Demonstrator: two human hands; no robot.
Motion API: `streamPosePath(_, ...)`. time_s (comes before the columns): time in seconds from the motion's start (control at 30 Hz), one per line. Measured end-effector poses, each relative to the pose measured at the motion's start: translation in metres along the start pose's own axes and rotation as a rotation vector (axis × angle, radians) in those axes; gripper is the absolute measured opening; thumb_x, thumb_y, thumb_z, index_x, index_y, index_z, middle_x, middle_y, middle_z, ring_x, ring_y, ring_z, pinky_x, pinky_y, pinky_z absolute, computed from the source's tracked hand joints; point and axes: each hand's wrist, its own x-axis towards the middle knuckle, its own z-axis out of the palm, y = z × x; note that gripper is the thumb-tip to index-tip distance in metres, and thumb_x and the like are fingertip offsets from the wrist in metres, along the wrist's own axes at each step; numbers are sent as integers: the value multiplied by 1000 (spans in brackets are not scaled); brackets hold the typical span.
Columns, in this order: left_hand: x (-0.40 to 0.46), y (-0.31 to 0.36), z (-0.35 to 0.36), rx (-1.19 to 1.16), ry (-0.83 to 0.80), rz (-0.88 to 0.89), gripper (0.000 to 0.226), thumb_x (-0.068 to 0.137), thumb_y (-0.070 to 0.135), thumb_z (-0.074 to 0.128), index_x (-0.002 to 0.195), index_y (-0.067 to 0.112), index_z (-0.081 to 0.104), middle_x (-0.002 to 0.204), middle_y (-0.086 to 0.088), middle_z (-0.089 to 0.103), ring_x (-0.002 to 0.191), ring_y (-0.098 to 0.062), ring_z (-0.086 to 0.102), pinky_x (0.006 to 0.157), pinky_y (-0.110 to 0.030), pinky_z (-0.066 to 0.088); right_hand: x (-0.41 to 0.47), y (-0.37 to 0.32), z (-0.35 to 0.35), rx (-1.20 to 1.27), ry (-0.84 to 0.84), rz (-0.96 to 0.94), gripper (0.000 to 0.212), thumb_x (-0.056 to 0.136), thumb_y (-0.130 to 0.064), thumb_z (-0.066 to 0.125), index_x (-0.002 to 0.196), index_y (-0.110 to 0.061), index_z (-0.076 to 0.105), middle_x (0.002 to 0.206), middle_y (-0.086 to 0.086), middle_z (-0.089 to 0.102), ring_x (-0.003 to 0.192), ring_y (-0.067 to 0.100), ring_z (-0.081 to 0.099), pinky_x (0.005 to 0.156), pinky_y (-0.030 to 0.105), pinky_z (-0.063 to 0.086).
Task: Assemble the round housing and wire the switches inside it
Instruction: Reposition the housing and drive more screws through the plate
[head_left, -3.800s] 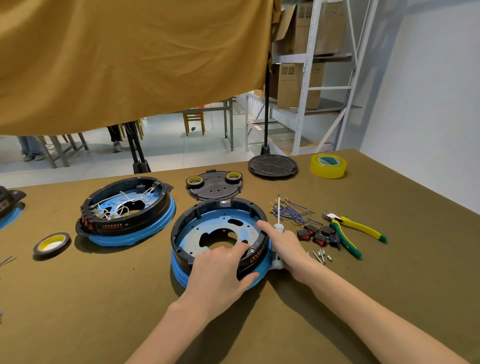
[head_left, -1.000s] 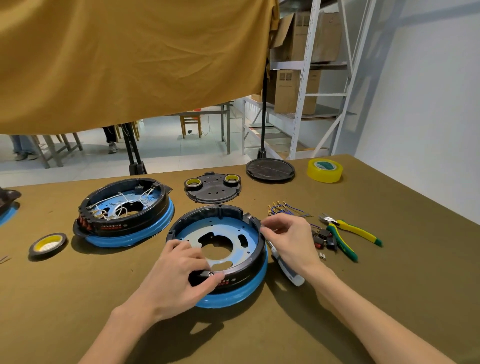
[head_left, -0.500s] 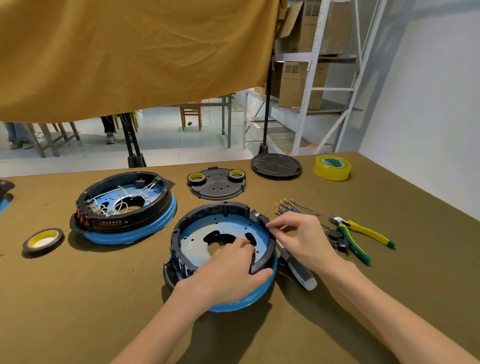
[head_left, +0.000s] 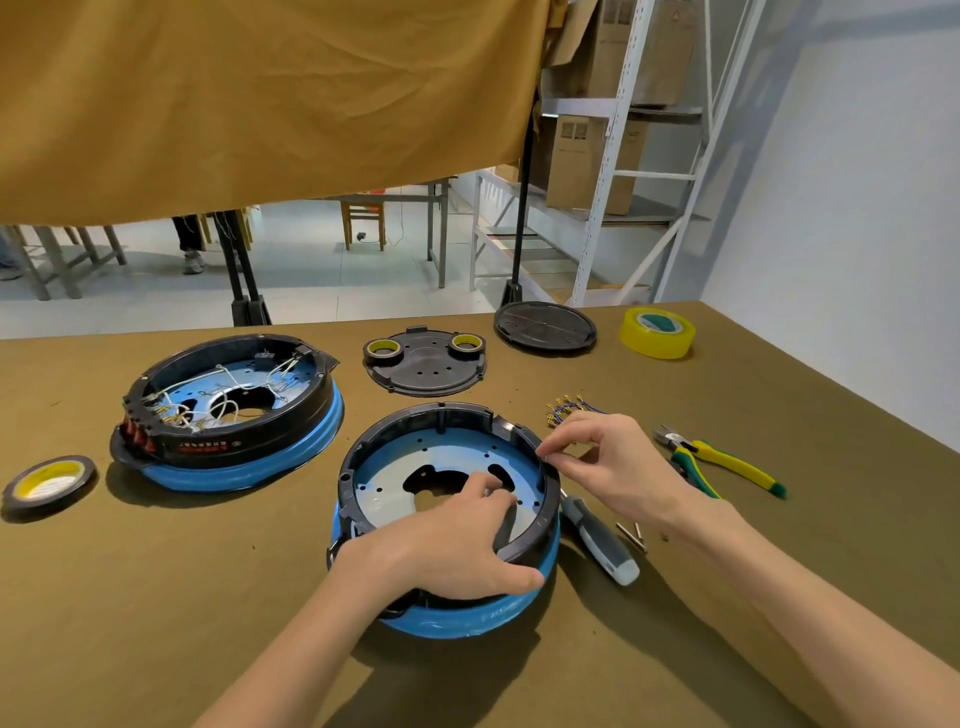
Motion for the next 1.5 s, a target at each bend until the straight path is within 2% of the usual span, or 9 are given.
streamPosePath(0.2,1,6,7,-29,61,-41,90,90,71,57,156,16,29,166,10,9,135,-19,46,105,-37,46,2,-5,0,-55,5,0,17,94,-9,72,101,-20,82,96,-12,70,92,6,68,80,23,58)
streamPosePath(0.3,2,17,11,-111,102,-69,73,86,80,52,127,19,50,160,1,25,107,-10,53,96,-38,50,8,-8,0,-70,26,-3,17,94,-7,71,101,-18,82,94,-11,70,89,5,67,79,20,56)
streamPosePath(0.4,0,16,2,-131,59,-18,60,93,78,38,105,20,49,149,-6,46,96,-7,53,99,-42,47,12,-10,6,-79,47,-13,18,95,-5,69,102,-15,81,96,-8,70,89,5,68,81,19,56)
streamPosePath(0.47,-2,4,-6,-151,54,37,59,103,63,34,119,13,61,142,-9,56,112,-15,59,102,-39,46,12,-11,11,-98,58,-16,19,95,-4,67,104,-13,81,98,-7,69,91,6,68,85,22,58)
streamPosePath(0.6,-2,-18,-11,-32,187,33,53,101,52,51,150,30,49,151,6,52,137,-16,47,113,-36,41,15,-11,14,-104,92,-7,20,95,-3,67,105,-12,81,99,-5,69,92,9,69,87,25,60)
streamPosePath(0.8,8,-23,-4,99,103,-54,73,98,71,33,161,36,25,172,7,12,159,-19,6,127,-47,3,22,-15,23,-121,124,-50,19,95,-2,67,105,-11,81,98,-3,68,90,7,67,85,25,59)
streamPosePath(1.27,12,-15,0,170,363,-106,79,88,81,26,141,33,60,153,9,52,136,-18,50,115,-46,32,17,-10,24,-188,167,-83,18,95,-6,69,109,-13,80,98,-2,66,90,12,65,82,33,58)
streamPosePath(1.37,8,-17,-5,87,195,-105,96,83,93,17,150,33,49,165,7,35,148,-20,37,119,-47,27,14,-11,26,-223,198,-92,18,95,-7,69,109,-12,80,99,0,66,90,14,64,82,34,58)
streamPosePath(1.5,-6,-22,-16,47,-74,-82,119,59,108,31,159,44,22,171,16,7,158,-20,9,124,-49,12,16,-11,26,-226,205,-75,18,96,-6,68,110,-12,79,99,-1,66,89,13,65,83,33,59)
